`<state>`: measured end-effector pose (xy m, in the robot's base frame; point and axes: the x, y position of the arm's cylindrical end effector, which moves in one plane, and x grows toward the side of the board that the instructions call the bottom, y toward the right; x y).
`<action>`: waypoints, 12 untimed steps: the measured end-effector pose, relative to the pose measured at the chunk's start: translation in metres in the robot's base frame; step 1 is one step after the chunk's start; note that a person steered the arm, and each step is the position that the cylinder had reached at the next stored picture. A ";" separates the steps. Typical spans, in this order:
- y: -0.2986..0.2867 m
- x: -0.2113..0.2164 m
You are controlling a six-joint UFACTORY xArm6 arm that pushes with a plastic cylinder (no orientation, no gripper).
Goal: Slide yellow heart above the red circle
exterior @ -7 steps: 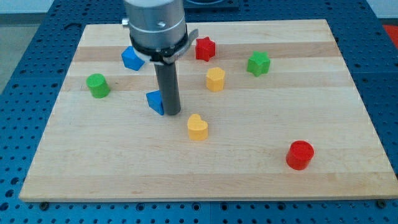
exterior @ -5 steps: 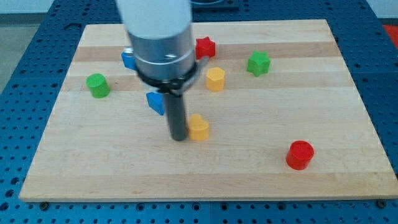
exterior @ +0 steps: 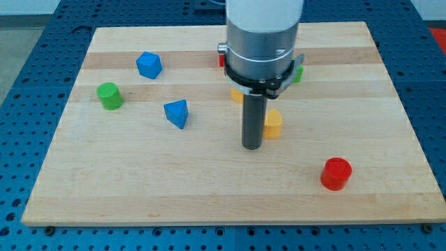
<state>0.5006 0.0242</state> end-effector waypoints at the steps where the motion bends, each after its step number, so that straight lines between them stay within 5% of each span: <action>1: -0.013 -0.011; 4: 0.068 -0.030; 7: 0.049 -0.072; 10: 0.125 -0.019; 12: 0.149 -0.044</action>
<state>0.4562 0.1733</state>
